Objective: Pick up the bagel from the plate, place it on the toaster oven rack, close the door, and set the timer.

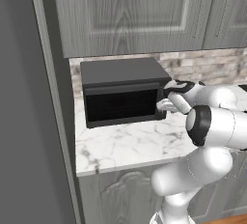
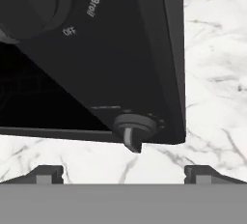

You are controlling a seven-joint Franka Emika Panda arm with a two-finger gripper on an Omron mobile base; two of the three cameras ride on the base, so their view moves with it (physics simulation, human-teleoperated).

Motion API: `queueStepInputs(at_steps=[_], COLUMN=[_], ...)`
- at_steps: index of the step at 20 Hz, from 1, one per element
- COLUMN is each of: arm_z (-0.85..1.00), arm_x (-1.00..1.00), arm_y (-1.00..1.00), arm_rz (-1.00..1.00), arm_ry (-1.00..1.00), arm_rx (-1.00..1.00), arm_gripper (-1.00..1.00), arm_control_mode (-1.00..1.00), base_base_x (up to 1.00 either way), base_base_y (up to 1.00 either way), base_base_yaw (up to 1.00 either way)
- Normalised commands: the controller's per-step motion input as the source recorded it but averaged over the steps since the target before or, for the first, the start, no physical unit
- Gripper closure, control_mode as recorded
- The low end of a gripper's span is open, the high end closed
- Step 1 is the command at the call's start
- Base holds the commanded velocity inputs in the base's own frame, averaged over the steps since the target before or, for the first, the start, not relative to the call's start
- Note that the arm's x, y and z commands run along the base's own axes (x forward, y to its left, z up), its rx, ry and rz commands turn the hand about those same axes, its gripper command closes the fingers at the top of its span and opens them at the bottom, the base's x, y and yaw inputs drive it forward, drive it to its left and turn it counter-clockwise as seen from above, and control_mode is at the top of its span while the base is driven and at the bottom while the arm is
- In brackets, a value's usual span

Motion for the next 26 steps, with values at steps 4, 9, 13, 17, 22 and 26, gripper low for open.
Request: queueStepInputs(at_steps=[4,9,13,17,22,26], arm_z=[-0.18,-0.15,-0.17,-0.22,-0.24,-0.16], arm_x=[0.24,0.22,0.19,0.12,0.11,0.18], arm_y=[0.00,0.00,0.00,0.00,0.00,0.00], arm_rz=[0.00,0.00,0.00,0.00,0.00,0.00], arm_ry=[0.00,0.00,0.00,0.00,0.00,0.00], arm_rx=[0.00,0.00,0.00,0.00,0.00,0.00], arm_gripper=[-1.00,-1.00,-1.00,-1.00,-1.00,-1.00], arm_control_mode=[-1.00,-1.00,-1.00,-1.00,-1.00,-1.00], base_base_x=[0.00,0.00,0.00,0.00,0.00,0.00], base_base_y=[0.00,0.00,0.00,0.00,0.00,0.00], base_base_yaw=[0.00,0.00,0.00,0.00,0.00,0.00])
